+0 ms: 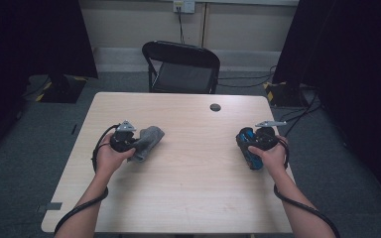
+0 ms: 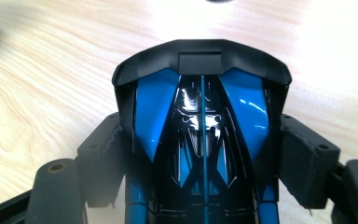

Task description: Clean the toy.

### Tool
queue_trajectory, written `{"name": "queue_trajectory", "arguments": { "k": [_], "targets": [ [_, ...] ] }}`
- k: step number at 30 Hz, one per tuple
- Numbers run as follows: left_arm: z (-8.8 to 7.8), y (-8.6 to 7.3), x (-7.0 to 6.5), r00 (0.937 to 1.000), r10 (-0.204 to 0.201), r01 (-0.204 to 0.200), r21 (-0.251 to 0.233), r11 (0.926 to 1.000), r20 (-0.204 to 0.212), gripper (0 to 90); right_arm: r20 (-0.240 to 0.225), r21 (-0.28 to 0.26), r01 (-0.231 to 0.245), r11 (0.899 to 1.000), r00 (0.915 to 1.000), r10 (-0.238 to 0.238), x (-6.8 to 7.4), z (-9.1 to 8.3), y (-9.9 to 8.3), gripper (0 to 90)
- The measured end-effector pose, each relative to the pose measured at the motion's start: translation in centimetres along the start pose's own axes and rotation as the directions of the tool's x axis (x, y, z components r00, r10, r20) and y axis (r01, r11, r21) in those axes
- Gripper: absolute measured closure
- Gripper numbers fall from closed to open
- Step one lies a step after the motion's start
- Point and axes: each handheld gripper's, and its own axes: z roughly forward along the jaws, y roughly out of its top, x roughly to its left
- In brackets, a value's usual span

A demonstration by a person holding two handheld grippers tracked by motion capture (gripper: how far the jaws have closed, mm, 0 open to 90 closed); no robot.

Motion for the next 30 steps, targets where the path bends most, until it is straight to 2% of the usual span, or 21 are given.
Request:
{"name": "queue_trajectory", "arguments": {
  "k": [5, 9, 20, 30],
  "targets": [
    [0.2, -0.9, 0.8, 0.9997, -0.011, 0.011, 0.007, 0.9999, -0.02, 73.5, 0.005, 0.029, 0.01, 1.0, 0.9999, -0.01, -0.2, 0.8, -0.2, 25.9],
    [0.3, -1.4, 1.2, 0.9995, -0.02, 0.02, 0.005, 0.9998, -0.024, 73.4, 0.011, 0.059, 0.036, 0.998, 0.9993, -0.037, -0.1, 1.6, -0.1, 25.9],
    [0.5, -2.3, 1.4, 0.9993, -0.026, 0.026, -0.01, 0.9996, -0.028, 72.3, 0.015, 0.111, 0.071, 0.991, 0.9972, -0.073, 0.3, 3.4, -0.8, 25.8],
    [0.6, -2.4, 1.2, 0.9992, -0.022, 0.021, -0.006, 0.9998, -0.032, 69.2, 0.015, 0.123, 0.095, 0.988, 0.9951, -0.098, 0.5, 4.0, -1.0, 25.7]
  ]
}}
